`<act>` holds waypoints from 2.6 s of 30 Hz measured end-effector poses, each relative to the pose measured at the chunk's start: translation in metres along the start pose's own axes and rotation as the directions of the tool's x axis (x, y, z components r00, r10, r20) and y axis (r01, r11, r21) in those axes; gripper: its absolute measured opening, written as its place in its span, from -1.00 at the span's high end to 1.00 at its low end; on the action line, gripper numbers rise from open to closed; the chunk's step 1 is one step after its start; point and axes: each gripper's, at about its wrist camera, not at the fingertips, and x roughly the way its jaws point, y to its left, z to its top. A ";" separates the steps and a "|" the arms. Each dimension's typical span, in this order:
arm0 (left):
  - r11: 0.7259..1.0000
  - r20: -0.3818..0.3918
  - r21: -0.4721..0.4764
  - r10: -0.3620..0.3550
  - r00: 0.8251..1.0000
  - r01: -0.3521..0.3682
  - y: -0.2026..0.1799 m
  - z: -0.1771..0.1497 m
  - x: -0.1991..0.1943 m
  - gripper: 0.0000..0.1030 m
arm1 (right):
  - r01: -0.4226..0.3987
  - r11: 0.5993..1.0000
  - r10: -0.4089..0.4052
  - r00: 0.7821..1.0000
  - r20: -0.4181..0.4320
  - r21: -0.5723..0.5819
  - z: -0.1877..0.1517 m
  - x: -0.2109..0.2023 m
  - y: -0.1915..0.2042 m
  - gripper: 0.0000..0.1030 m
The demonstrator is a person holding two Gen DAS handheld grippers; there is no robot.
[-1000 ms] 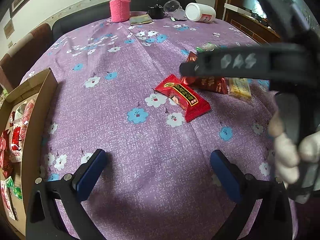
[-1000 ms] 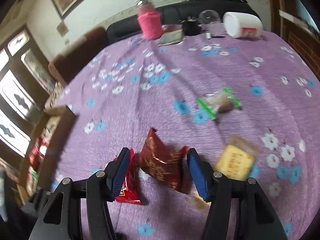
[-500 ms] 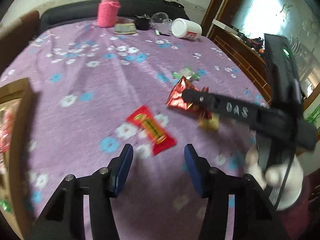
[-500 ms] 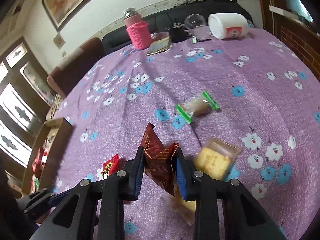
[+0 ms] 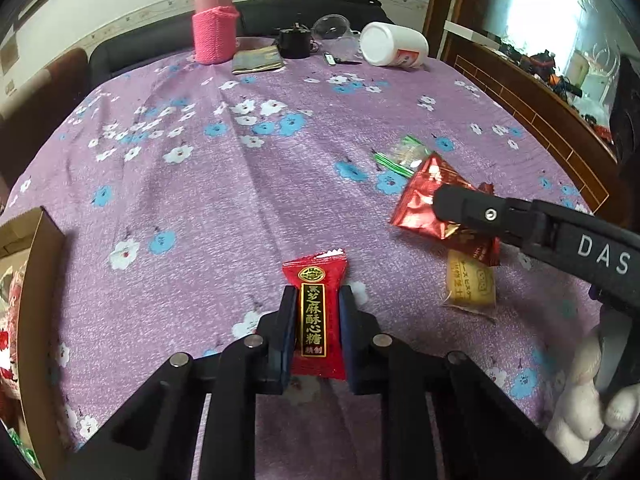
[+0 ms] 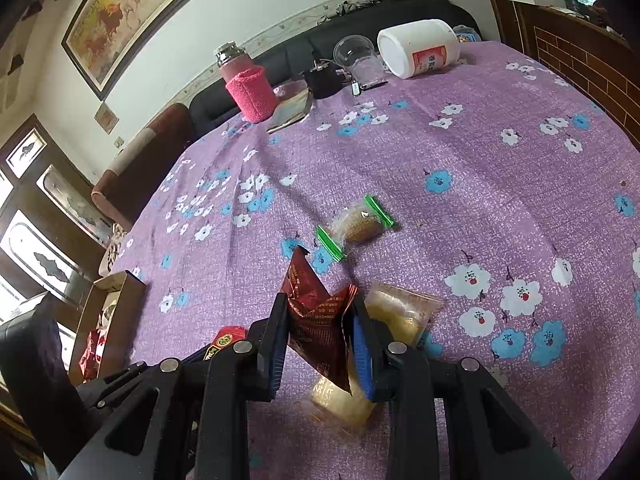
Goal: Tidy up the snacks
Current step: 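Carry both red snacks into the box and open both tools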
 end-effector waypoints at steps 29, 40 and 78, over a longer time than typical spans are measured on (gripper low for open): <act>0.859 0.184 -0.511 0.065 0.981 0.039 0.250 -0.139 -0.185 0.63 | -0.286 0.937 0.279 0.958 -0.062 -0.202 -0.068 -0.027 0.159 0.38; 0.851 0.143 -0.522 0.023 0.990 0.055 0.257 -0.161 -0.168 0.63 | -0.340 0.851 0.256 0.934 -0.249 -0.400 -0.135 0.011 0.282 0.37; 0.881 0.242 -0.322 0.431 0.869 -0.347 0.177 -0.136 -0.235 -0.66 | -0.119 0.894 0.132 0.991 0.000 -0.432 -0.166 -0.046 0.255 -0.16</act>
